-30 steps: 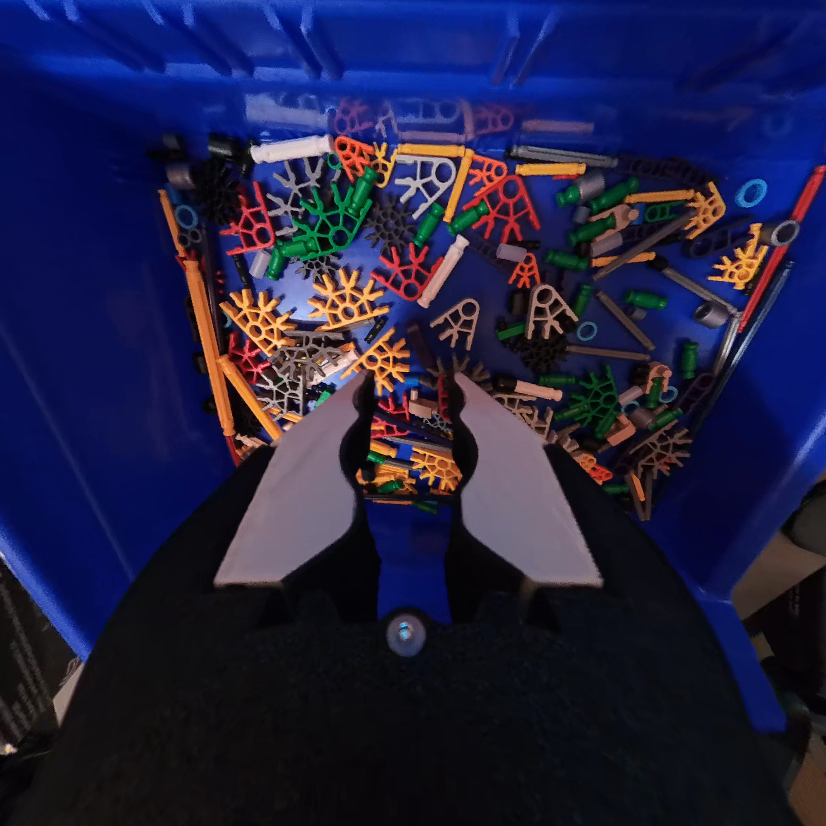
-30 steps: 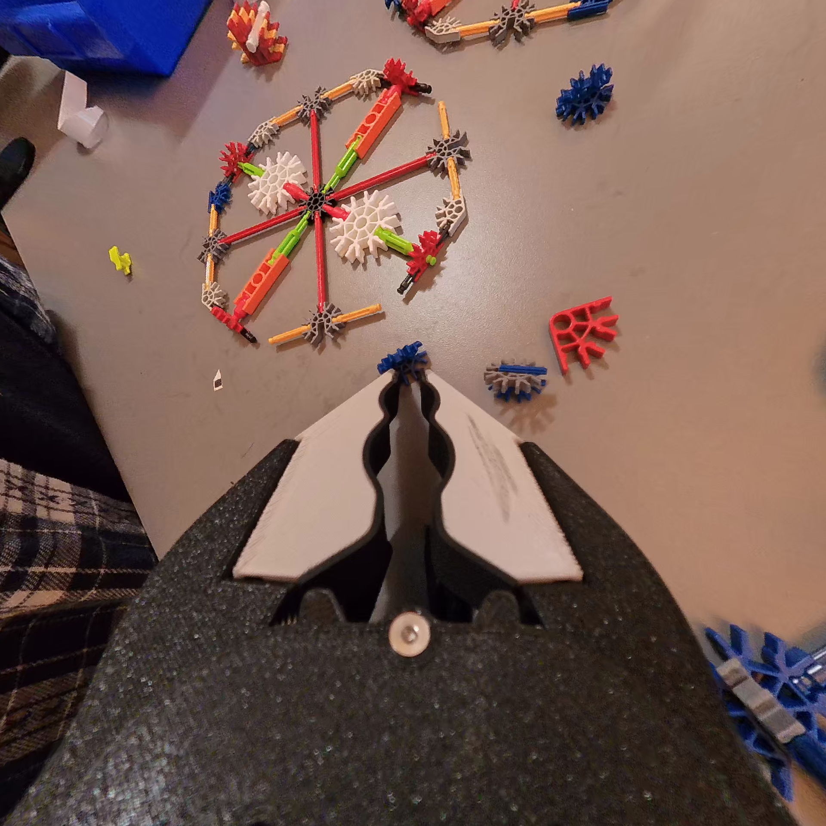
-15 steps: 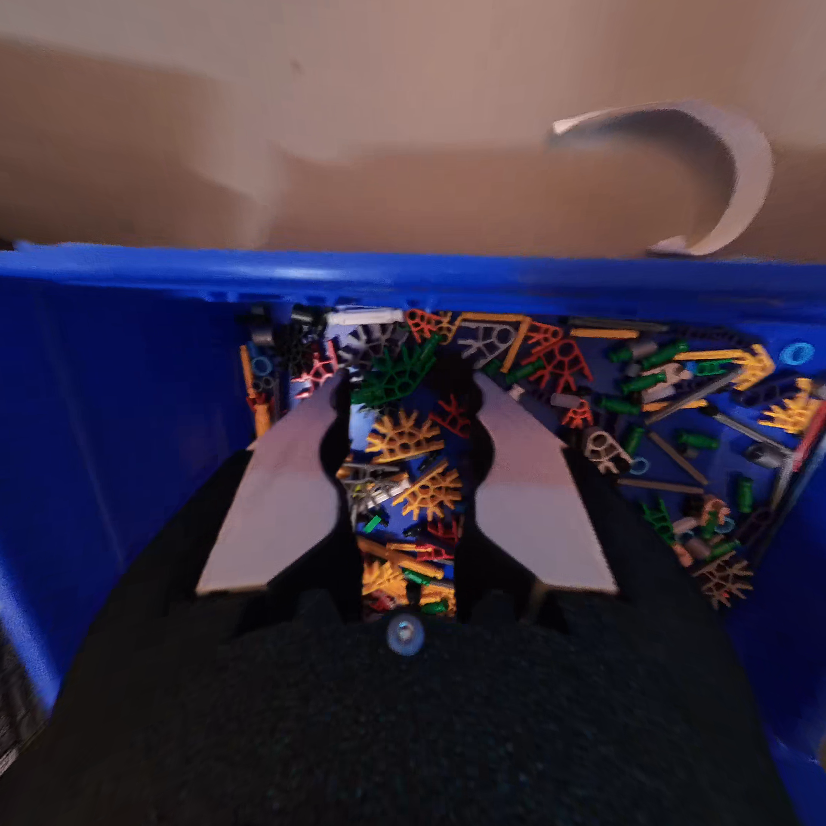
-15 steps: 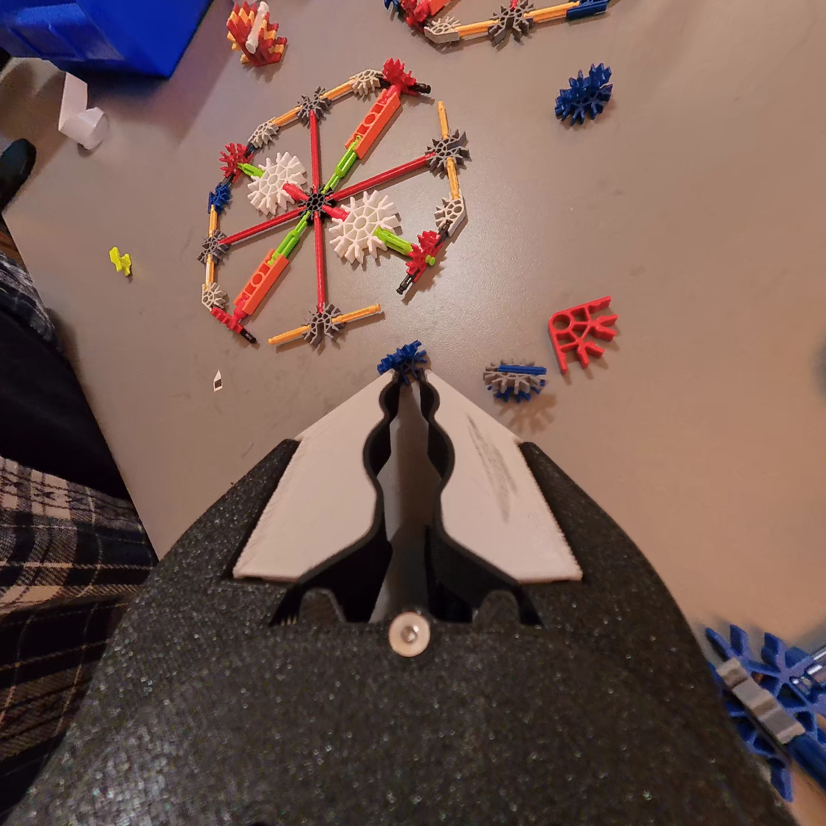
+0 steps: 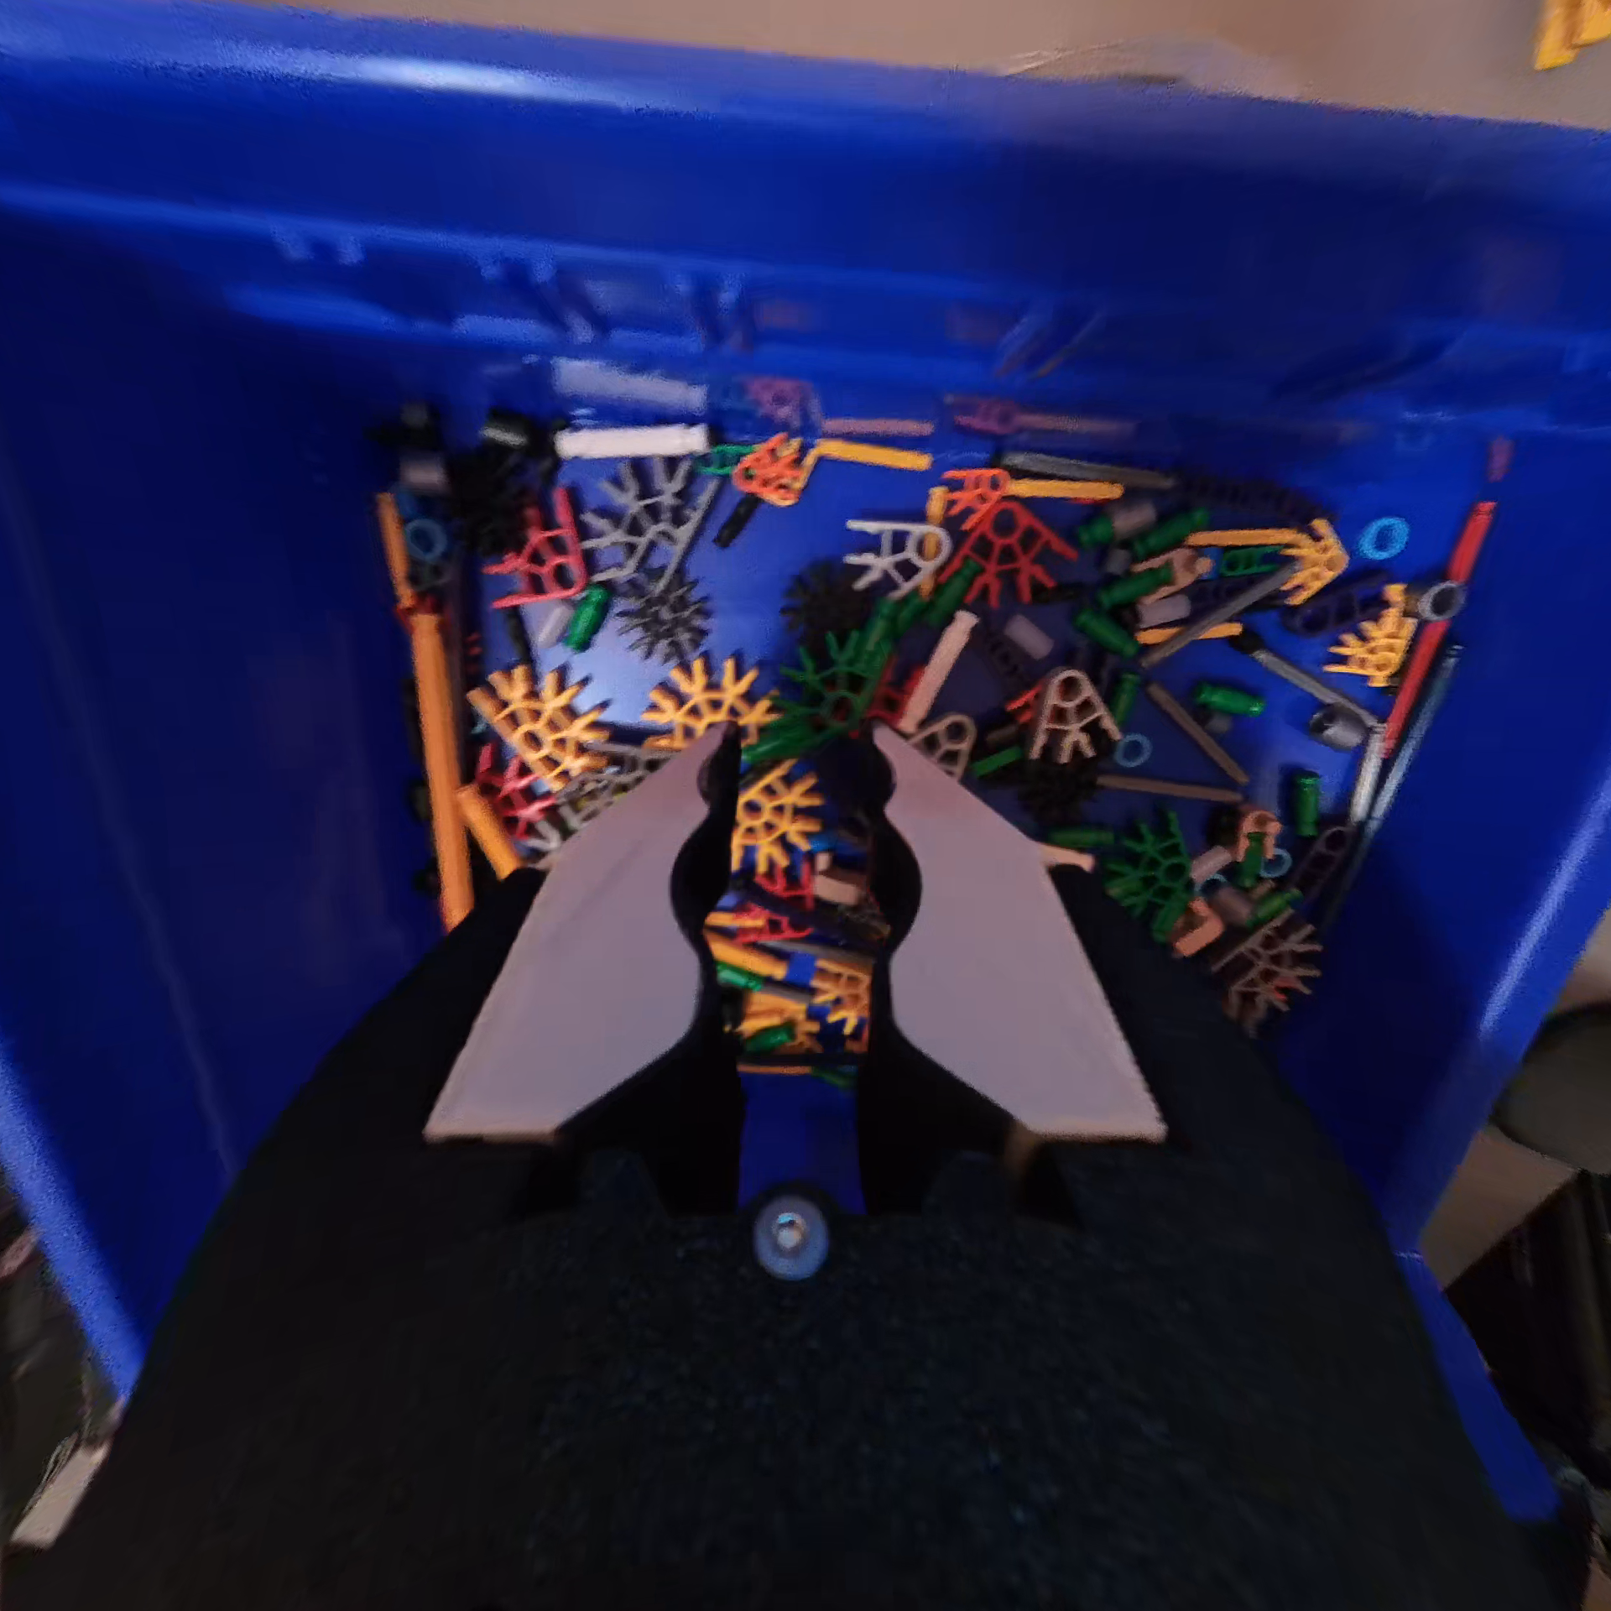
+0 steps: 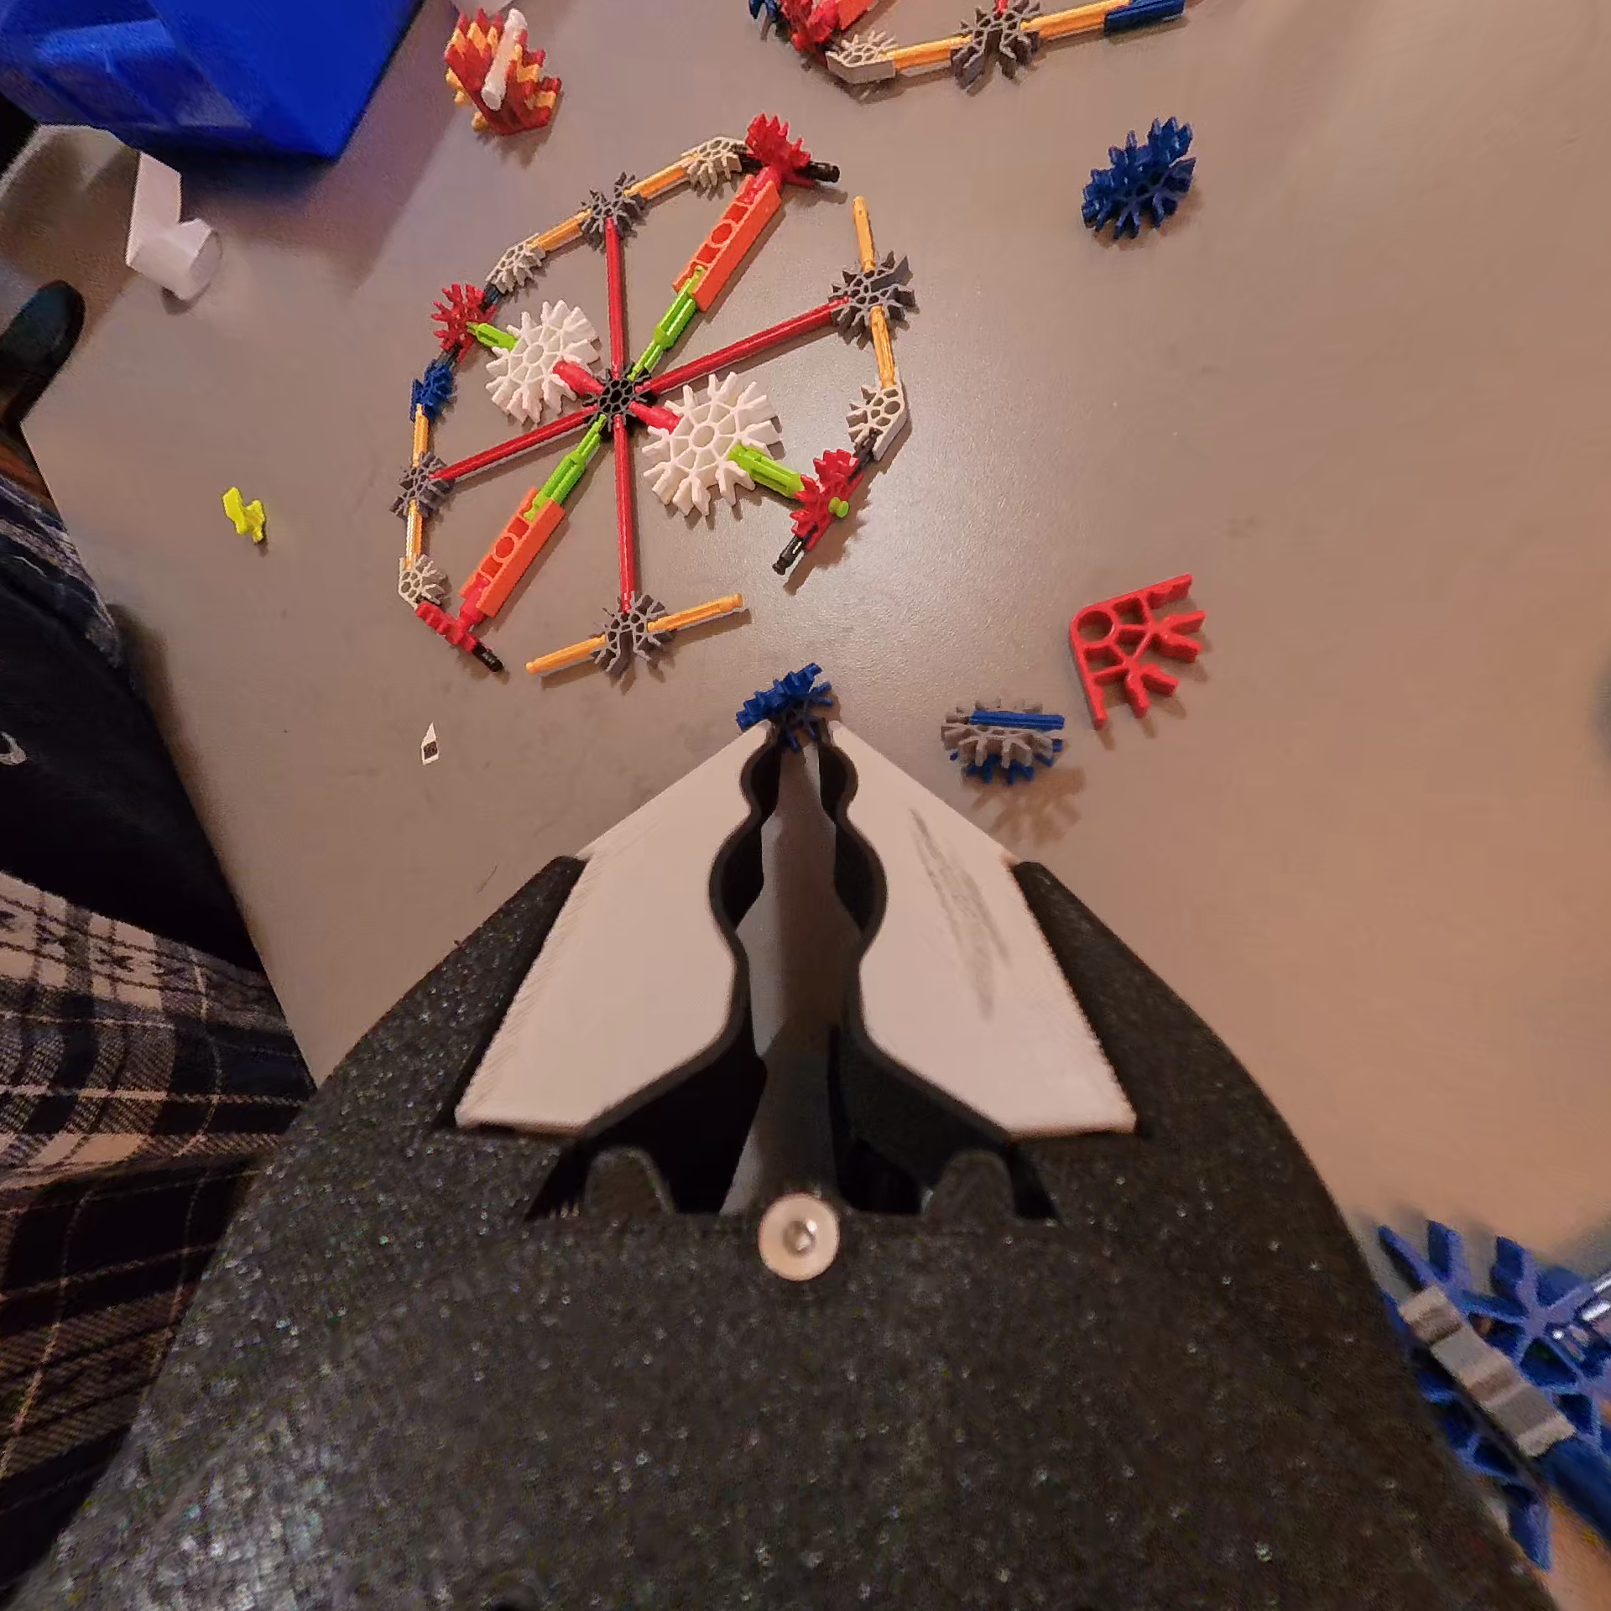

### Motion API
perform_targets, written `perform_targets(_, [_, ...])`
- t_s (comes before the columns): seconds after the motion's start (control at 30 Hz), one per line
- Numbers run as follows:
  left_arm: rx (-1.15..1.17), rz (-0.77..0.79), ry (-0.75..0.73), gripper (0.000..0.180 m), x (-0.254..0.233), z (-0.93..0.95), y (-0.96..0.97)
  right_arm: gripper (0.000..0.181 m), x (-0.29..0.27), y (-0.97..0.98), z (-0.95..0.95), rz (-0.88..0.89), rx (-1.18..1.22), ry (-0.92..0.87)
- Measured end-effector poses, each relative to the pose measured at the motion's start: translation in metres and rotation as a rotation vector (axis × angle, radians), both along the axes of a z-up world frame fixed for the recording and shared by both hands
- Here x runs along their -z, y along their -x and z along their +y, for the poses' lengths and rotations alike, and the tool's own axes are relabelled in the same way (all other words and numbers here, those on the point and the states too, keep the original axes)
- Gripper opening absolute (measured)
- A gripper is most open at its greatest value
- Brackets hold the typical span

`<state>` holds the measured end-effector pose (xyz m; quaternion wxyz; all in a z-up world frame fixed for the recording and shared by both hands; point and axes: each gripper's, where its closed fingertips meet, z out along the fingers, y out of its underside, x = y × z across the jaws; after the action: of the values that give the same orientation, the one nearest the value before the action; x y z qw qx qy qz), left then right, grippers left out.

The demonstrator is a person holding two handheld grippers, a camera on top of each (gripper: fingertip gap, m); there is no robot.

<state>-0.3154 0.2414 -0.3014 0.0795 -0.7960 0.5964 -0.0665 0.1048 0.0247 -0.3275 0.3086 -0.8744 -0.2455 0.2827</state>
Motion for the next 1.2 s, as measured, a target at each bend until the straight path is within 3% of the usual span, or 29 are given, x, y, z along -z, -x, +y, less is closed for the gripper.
perform_targets(0.27, [-0.038,0.002,-0.107,0.033,-0.002,0.029,0.000,0.007,0.000,0.000,0.000,-0.001,0.000,-0.001])
perform_targets(0.53, [-0.045,0.048,-0.101,0.031,0.013,0.038,-0.009,0.007,0.000,0.000,0.000,-0.008,0.001,-0.007])
perform_targets(0.73, [-0.048,-0.026,-0.170,0.039,0.005,0.057,-0.025,0.007,0.000,0.000,0.000,-0.006,0.001,-0.005])
perform_targets(0.97, [-0.054,-0.100,-0.014,0.044,0.020,0.045,-0.032,0.007,0.000,0.000,0.000,-0.006,0.002,-0.005])
perform_targets(1.03, [-0.024,-0.099,0.057,0.032,0.018,0.029,-0.030,0.007,0.000,0.000,0.000,-0.004,0.002,-0.004])
perform_targets(1.2, [-0.073,-0.090,-0.028,0.037,0.002,0.038,-0.014,0.007,0.000,0.000,0.000,0.000,0.002,0.000])
